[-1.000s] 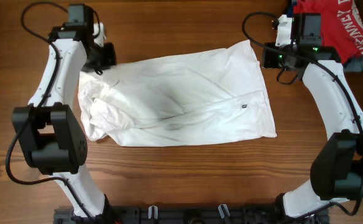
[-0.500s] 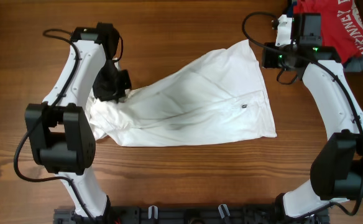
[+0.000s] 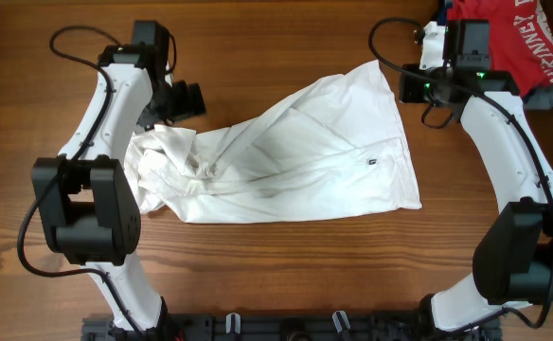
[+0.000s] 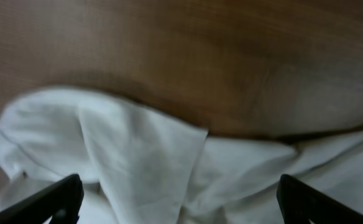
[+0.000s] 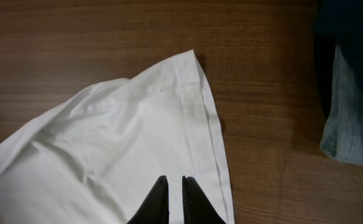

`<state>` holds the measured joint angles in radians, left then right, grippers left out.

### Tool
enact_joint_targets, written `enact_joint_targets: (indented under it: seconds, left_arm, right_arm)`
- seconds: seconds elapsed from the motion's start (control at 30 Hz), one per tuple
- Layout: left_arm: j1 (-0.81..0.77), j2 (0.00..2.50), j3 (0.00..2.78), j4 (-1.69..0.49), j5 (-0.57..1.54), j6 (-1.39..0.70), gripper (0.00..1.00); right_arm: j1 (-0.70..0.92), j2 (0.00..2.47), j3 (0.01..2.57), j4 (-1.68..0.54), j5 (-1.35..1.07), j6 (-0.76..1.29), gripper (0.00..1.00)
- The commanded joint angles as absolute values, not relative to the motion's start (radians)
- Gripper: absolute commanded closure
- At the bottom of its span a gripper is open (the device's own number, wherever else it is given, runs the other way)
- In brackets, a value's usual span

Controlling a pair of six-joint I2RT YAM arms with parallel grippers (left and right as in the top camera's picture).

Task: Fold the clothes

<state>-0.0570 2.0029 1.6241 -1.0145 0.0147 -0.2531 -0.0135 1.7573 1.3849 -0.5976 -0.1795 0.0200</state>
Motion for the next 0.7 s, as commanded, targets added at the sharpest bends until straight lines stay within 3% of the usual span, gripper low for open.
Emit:
enact_joint_targets:
  seconds: [0.0,0.2,0.47,0.53,0.67]
  left_arm:
    - [-0.056,2.032,1.625,-0.96,0.084,-0.02,0.0]
    - [-0.056,2.079,1.623,-1.068,0.093,0.125,0.16]
    - [-0.04,2.082,1.594,-1.121,0.089,0.128,0.16]
    - [-0.04,2.082,1.58,-1.112,0.089,0.148,0.25]
    - [-0.045,2.084,1.55,-1.098,0.084,0.18,0.31]
  right_arm:
    - [-0.006,1.777,1.402,-0.595,-0.192,0.001,0.91]
    - [-0.006,1.777,1.402,-0.595,-0.192,0.002,0.91]
    - [-0.006,1.777,1.402,-0.605,-0.192,0.0,0.91]
    - [-0.006,1.777,1.402,-0.605,-0.192,0.0,0.91]
    - [-0.006,1.777,1.402,-0.606,-0.192,0.0,0.91]
